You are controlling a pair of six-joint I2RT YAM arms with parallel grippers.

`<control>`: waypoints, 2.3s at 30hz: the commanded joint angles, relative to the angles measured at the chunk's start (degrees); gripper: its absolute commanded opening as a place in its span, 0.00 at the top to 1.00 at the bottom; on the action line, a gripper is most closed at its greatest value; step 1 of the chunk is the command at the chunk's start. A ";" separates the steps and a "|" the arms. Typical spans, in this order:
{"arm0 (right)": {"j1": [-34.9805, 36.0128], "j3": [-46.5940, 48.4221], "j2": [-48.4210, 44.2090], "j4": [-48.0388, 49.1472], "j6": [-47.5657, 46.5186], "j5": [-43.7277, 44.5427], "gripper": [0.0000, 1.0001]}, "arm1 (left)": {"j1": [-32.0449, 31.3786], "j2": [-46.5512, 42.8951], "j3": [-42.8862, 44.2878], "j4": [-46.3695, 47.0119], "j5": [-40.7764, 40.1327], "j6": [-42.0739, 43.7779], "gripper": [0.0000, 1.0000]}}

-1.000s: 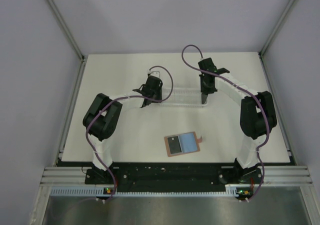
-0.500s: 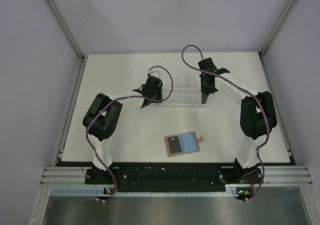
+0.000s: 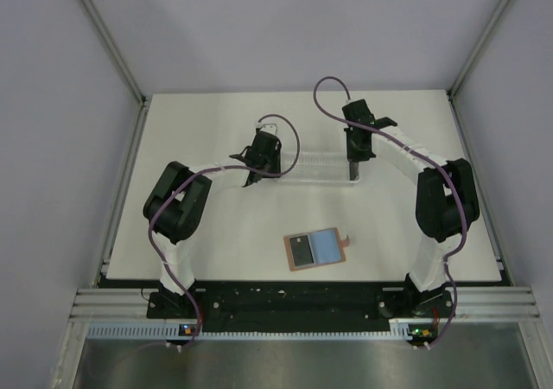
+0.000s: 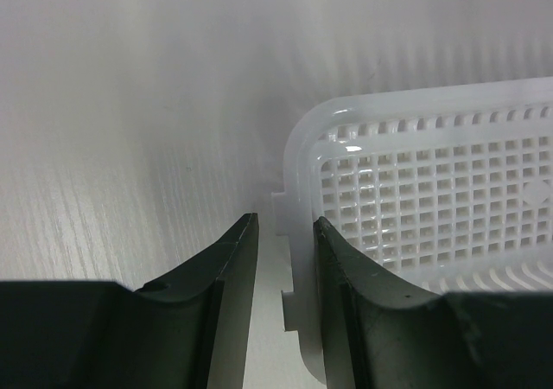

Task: Put the credit cards into the card holder
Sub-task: Pick up the credit card from the storage box, then turn over the card holder at the center of the board.

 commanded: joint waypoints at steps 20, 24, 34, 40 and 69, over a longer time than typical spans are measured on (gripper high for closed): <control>0.54 1.17 -8.55 -0.10 -0.54 -3.66 1.00 | 0.66 -2.43 -0.53 0.45 -1.46 0.59 0.62; 0.54 1.00 -8.63 -0.01 -1.77 -3.22 1.00 | 0.66 -2.43 -0.44 0.53 -1.38 0.59 0.62; 0.54 -7.34 -17.24 8.77 -1.68 -9.19 1.00 | 0.66 -4.63 -0.79 0.45 -1.37 0.41 0.53; 0.54 -10.24 -22.95 10.80 -0.45 -12.18 1.00 | 0.66 -7.96 -1.94 0.53 -0.59 -0.11 0.42; 7.04 -50.32 -57.49 23.02 20.98 -30.57 1.00 | -14.96 -56.49 -33.58 -2.54 2.07 -10.31 0.58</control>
